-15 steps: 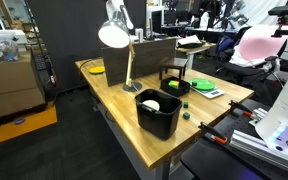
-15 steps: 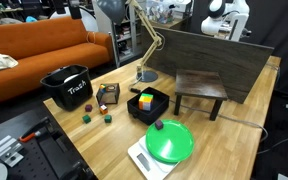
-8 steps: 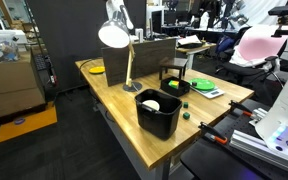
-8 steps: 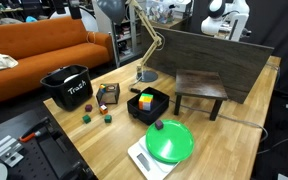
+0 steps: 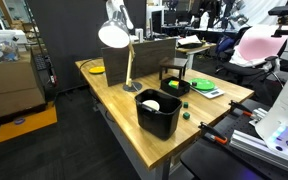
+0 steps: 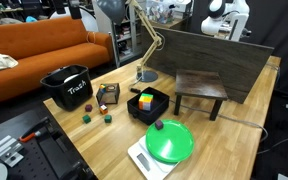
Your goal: Take the cube from the black drawer and put it on the table
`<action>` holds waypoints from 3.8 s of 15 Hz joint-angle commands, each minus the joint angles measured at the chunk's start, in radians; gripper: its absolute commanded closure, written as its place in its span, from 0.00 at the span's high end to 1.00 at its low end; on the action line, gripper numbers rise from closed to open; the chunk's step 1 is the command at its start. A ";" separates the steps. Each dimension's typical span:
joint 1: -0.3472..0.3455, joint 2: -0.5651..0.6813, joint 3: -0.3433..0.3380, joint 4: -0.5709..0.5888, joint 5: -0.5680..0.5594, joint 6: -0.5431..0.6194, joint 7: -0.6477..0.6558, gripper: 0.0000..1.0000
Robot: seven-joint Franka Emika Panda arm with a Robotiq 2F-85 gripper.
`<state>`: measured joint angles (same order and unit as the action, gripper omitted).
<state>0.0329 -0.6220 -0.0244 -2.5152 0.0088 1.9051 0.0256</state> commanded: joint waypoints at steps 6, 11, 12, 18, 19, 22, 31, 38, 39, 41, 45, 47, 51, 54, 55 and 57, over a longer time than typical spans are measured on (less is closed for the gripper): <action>-0.012 0.001 0.010 0.002 0.006 -0.003 -0.006 1.00; -0.012 0.001 0.010 0.002 0.006 -0.003 -0.006 1.00; -0.012 0.001 0.010 0.002 0.006 -0.003 -0.006 1.00; -0.012 0.001 0.010 0.002 0.006 -0.003 -0.006 1.00; -0.012 0.001 0.010 0.002 0.006 -0.003 -0.006 1.00; -0.012 0.001 0.010 0.002 0.006 -0.003 -0.006 1.00; -0.016 -0.003 0.014 -0.001 0.001 -0.005 0.002 1.00; -0.018 0.007 0.018 -0.013 -0.018 0.009 -0.006 1.00; -0.020 0.012 0.020 -0.014 -0.027 0.013 -0.006 1.00; -0.023 0.026 0.024 -0.009 -0.048 0.019 -0.004 1.00; -0.007 0.060 0.015 0.005 -0.057 0.059 -0.026 1.00; -0.007 0.090 0.017 0.023 -0.068 0.086 -0.040 1.00; -0.005 0.155 0.018 0.065 -0.070 0.133 -0.067 1.00; -0.008 0.130 0.018 0.037 -0.054 0.128 -0.048 1.00; -0.008 0.127 0.018 0.036 -0.054 0.128 -0.048 1.00; -0.008 0.124 0.018 0.036 -0.054 0.127 -0.048 1.00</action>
<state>0.0331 -0.4986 -0.0140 -2.4806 -0.0497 2.0347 -0.0194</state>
